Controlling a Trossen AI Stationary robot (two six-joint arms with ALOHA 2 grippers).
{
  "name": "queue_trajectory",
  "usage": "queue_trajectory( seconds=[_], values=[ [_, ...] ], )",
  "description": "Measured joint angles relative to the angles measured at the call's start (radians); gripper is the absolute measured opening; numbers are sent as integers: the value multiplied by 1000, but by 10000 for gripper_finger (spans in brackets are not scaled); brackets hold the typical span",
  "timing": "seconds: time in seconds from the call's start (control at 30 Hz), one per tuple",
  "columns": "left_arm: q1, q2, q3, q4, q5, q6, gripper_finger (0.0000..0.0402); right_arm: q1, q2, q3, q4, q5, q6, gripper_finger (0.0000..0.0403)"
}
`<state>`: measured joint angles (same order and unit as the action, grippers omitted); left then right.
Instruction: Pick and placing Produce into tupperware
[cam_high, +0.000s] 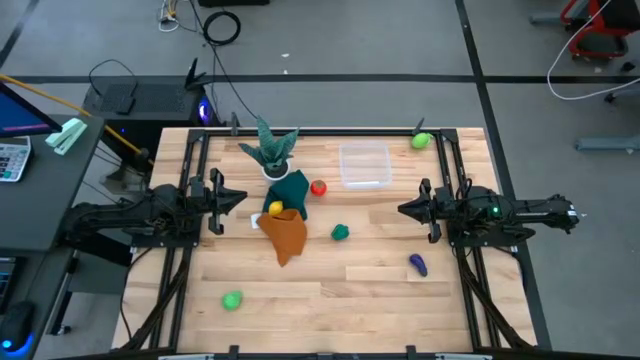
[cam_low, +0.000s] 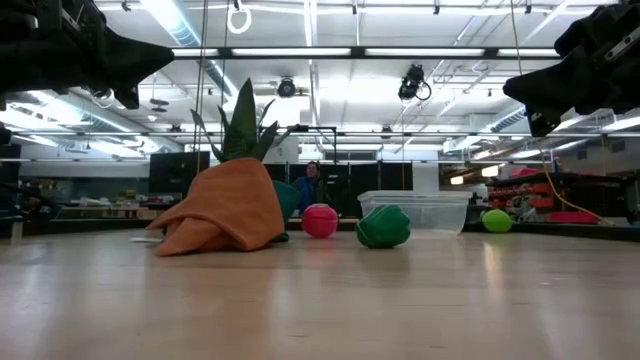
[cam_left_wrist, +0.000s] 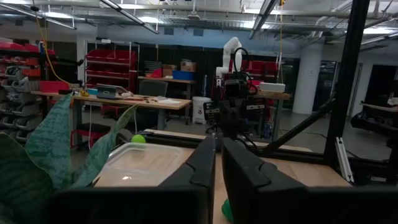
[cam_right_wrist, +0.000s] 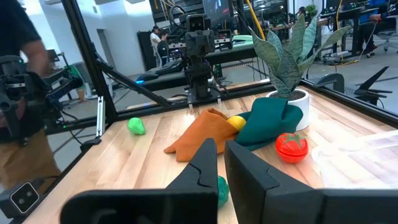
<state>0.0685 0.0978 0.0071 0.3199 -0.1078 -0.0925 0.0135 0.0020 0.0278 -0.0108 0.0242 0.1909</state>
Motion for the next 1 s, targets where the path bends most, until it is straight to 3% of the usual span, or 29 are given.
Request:
queue_trajectory(
  seconds=[1.0],
  values=[
    [0, 0, 0, 0, 0, 0, 36, 0, 0, 0, 0, 0, 0, 0]
  ],
)
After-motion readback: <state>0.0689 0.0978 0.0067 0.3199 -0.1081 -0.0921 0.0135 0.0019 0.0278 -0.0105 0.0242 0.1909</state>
